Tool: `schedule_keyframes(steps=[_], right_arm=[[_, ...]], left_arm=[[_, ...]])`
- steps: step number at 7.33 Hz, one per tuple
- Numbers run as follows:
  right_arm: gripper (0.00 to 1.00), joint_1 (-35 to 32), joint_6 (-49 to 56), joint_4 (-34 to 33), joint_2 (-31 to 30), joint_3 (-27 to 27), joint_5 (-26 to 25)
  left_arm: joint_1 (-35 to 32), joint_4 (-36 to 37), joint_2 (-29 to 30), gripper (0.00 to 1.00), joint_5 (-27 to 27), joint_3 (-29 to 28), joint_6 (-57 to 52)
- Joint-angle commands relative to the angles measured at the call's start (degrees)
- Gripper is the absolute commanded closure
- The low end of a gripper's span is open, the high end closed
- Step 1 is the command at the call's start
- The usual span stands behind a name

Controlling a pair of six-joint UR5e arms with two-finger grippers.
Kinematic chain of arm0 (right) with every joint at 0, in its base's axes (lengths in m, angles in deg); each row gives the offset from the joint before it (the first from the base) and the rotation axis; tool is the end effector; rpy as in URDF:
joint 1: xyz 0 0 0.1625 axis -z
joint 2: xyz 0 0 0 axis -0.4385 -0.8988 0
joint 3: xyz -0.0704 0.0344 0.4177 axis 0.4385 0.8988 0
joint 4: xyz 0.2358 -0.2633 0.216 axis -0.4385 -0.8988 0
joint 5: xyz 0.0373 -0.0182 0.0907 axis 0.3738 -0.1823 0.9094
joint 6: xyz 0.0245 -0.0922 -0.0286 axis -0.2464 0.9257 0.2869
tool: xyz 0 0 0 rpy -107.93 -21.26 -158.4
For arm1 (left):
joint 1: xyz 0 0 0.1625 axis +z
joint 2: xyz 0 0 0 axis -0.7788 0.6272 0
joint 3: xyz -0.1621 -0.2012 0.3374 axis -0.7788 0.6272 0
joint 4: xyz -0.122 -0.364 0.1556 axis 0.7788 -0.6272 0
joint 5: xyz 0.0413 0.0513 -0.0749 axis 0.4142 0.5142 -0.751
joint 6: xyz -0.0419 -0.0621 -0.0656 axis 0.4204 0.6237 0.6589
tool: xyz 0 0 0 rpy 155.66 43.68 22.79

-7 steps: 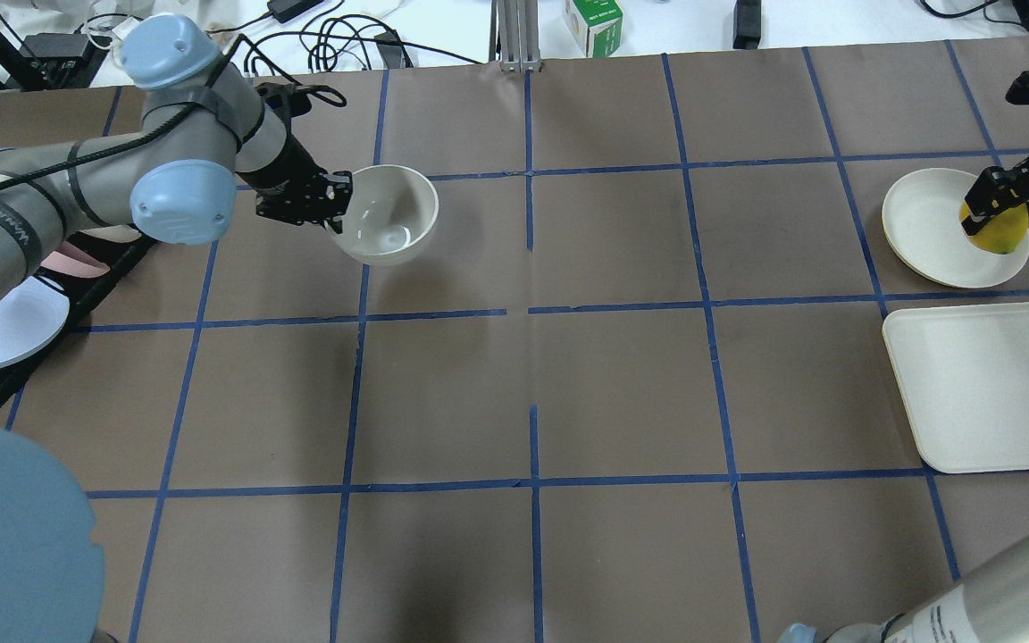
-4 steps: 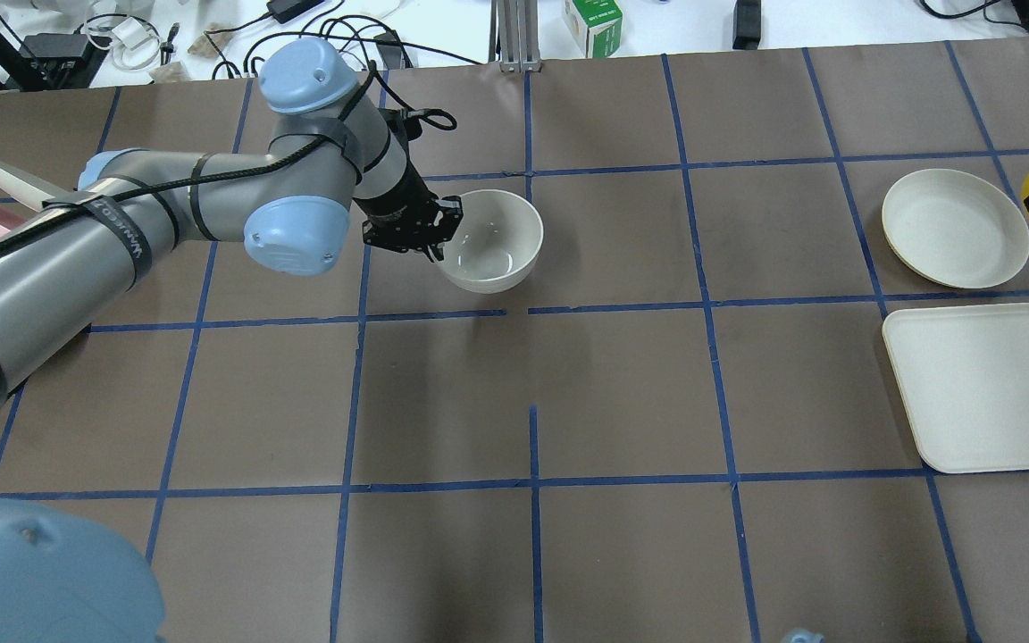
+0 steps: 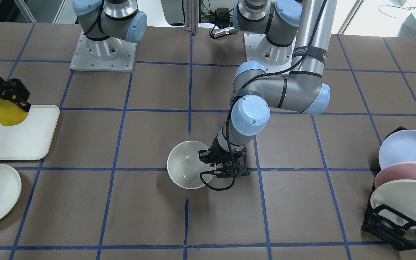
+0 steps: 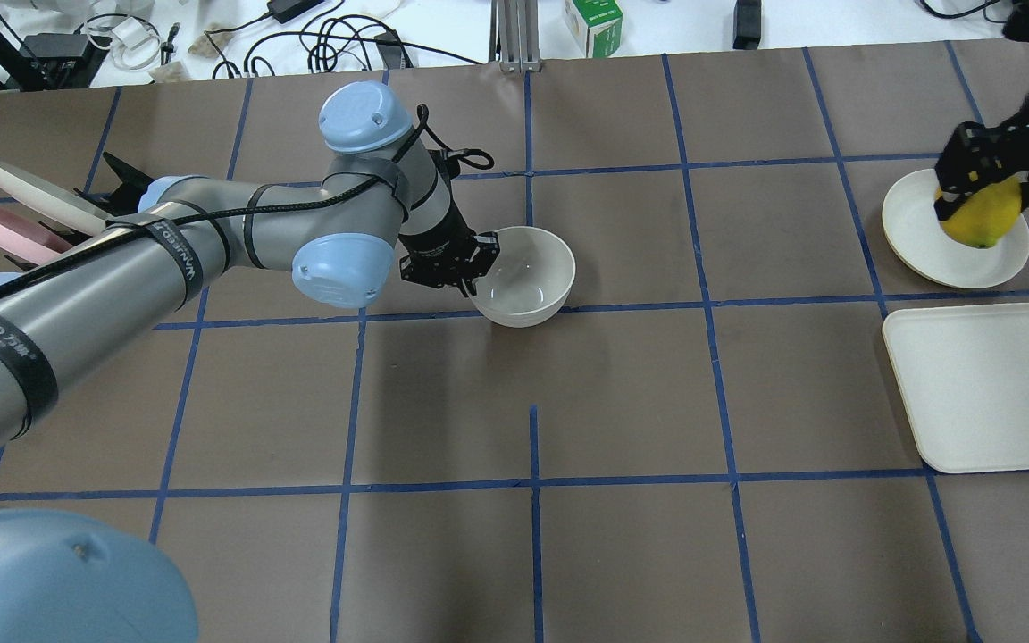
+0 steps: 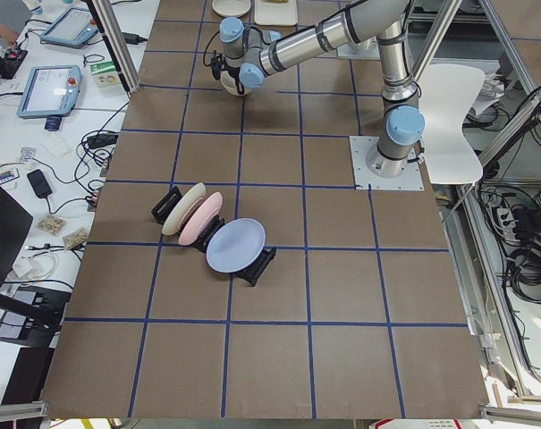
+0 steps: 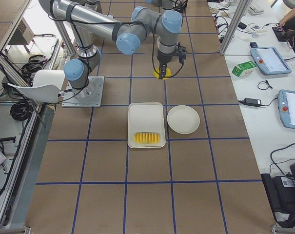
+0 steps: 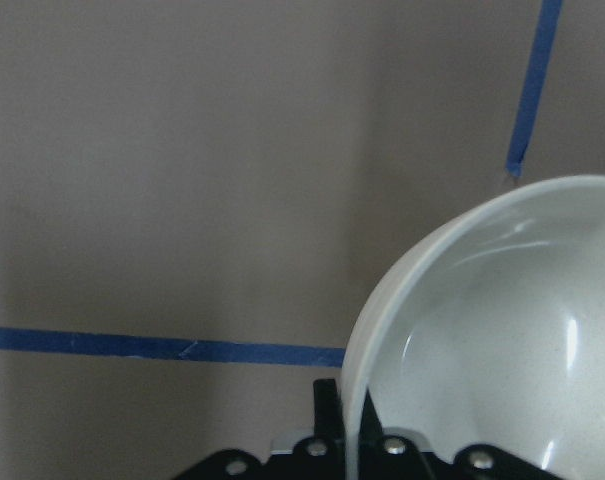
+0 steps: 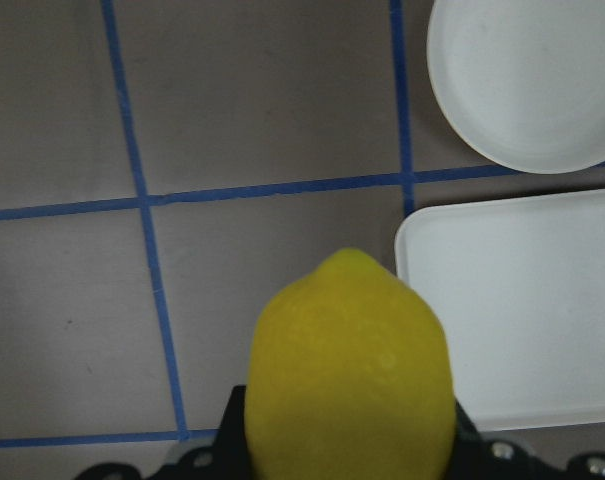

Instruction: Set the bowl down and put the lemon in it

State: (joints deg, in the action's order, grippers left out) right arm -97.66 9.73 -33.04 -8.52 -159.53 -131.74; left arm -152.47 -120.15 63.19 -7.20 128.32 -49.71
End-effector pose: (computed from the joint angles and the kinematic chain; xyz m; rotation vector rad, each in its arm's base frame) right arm -0.0280 -0.5178 0.4517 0.1283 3.0902 0.0742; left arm -0.2678 -0.5639 0.2226 0.2288 -2.9508 -0.0846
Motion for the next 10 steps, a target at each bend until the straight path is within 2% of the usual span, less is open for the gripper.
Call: schedule_keyframes(steps=[1, 3, 4, 5, 6, 7, 9, 10], right_arm=[[0.93, -12.9, -11.9, -1.9, -0.3, 0.5, -1.0], [0.92, -18.8, -13.0, -2.5, -0.5, 0.5, 0.0], [0.92, -19.9, -13.7, -2.8, -0.4, 0.5, -0.6], [0.91, -20.0, -13.7, -3.5, -0.3, 0.4, -0.8], [0.92, -20.1, -13.7, -3.4, 0.0, 0.5, -0.2], [0.92, -21.7, -16.8, -3.7, 1.3, 0.4, 0.5], [0.92, -30.4, -23.2, -14.5, 9.4, 0.4, 1.5], [0.92, -33.4, -24.8, -19.2, 13.9, 0.4, 1.4]], left_arm=[[-0.5, 0.3, 0.5, 0.01, 0.0, 0.9, 0.2], [0.2, -1.2, -2.0, 0.00, 0.6, -0.7, 0.1], [1.4, -4.8, -3.8, 0.00, 4.2, -3.8, -0.7], [3.2, -13.6, -5.2, 0.00, 10.5, -9.1, -2.7], [5.1, -23.3, -6.9, 0.00, 11.2, -14.4, -4.4], [6.6, -27.7, -9.0, 0.00, 11.5, -16.7, -9.5], [9.2, -32.2, -12.7, 0.00, 13.8, -18.0, -16.2], [10.1, -34.2, -15.2, 0.00, 13.2, -17.7, -16.4]])
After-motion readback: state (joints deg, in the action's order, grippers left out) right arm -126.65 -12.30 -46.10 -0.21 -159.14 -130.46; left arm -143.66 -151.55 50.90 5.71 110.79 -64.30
